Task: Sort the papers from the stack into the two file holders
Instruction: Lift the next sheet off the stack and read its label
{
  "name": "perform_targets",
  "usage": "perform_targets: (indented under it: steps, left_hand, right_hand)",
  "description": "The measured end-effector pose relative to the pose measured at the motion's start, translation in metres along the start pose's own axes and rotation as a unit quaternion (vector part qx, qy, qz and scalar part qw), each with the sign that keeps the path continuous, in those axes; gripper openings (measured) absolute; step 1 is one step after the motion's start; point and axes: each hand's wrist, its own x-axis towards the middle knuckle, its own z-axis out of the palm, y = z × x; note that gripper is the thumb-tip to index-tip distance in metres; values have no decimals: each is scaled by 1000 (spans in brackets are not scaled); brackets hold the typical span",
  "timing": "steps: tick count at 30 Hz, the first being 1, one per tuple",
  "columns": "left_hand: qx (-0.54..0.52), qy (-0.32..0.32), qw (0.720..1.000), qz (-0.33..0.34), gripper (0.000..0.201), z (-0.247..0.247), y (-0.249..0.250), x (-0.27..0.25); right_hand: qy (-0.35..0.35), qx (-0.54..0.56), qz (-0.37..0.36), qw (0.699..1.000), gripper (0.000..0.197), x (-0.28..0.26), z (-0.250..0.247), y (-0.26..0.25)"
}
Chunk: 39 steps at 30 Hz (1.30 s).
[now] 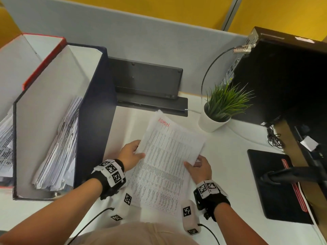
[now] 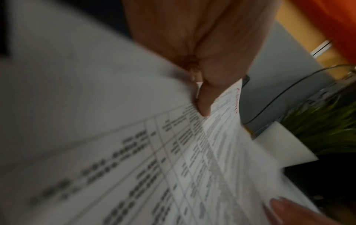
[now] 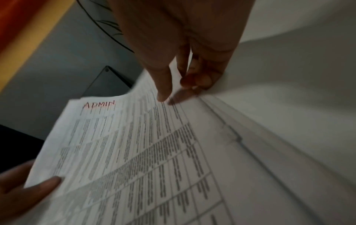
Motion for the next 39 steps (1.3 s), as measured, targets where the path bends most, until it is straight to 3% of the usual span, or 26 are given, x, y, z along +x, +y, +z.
perform_targets:
  steps: [4, 6, 8, 10, 12, 15, 19, 25, 32, 34, 39]
  left_hand:
    - [-43, 6, 998, 35, 54, -7, 20, -3]
    - [-86, -1, 995, 41, 68, -13, 31, -4]
    - [-111, -6, 993, 43, 76, -20, 42, -3]
    - [-101, 0, 993, 63, 69, -26, 53, -4]
    - [-83, 28, 991, 96, 52, -30, 64, -4]
    - [-74, 81, 983, 149, 38, -32, 79, -9]
    - [-104, 125, 963, 214, 36, -30, 85, -20]
    - [-127, 148, 966, 171, 36, -5, 71, -29]
    - [-184, 165, 936, 252, 31, -11, 84, -33]
    - [-160, 154, 947, 234, 34, -8, 72, -32]
    - [-134, 135, 976, 109, 25, -3, 37, -25]
  right_hand:
    - [-7, 6, 18, 1000, 73, -1, -3, -5]
    - [-35, 56, 33, 997, 75, -1, -7, -15]
    - [-86, 91, 23, 992, 63, 1, -13, -29]
    - [-92, 96, -28, 991, 41, 1, -19, -47]
    - [-48, 137, -74, 987, 29, 0, -24, -67]
    - [-4, 216, -159, 963, 23, -8, -31, -100]
    - [-7, 255, -232, 939, 24, -24, -34, -118]
    - [-13, 192, -227, 955, 27, -41, -19, -104]
    - [24, 276, -226, 934, 43, -38, -24, -106]
    - [10, 258, -206, 944, 43, -40, -18, -98]
    - [-34, 197, -143, 969, 39, -43, 4, -79]
